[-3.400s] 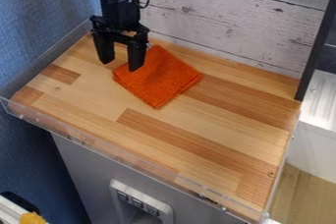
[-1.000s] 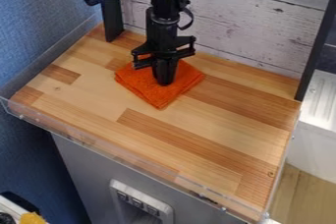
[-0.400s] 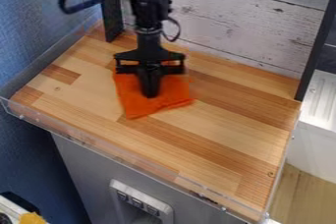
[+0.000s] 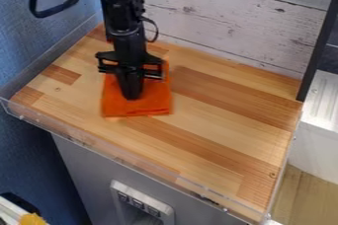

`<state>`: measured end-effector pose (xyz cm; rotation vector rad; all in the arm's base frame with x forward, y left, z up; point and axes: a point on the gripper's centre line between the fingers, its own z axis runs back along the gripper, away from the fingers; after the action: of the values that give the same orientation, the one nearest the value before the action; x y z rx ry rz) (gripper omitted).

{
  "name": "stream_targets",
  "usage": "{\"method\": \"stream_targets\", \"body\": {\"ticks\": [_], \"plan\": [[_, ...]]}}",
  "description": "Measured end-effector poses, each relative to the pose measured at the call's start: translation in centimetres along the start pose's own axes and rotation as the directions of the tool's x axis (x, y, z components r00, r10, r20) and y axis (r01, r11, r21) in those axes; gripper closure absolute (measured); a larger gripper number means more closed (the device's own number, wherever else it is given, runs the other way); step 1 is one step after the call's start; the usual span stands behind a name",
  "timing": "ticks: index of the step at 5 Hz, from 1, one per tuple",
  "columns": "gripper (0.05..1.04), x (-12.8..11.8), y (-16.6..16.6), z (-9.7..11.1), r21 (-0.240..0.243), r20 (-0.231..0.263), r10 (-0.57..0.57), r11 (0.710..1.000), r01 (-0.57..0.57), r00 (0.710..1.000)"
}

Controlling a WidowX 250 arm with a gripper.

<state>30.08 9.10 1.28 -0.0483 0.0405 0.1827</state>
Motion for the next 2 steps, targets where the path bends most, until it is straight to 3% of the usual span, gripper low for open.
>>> {"method": "stream_targets", "body": {"ticks": [2], "plan": [[1.025, -1.16, 0.2, 0.67, 0.0, 0.053, -0.153, 0.988, 0.153, 0.987]]}}
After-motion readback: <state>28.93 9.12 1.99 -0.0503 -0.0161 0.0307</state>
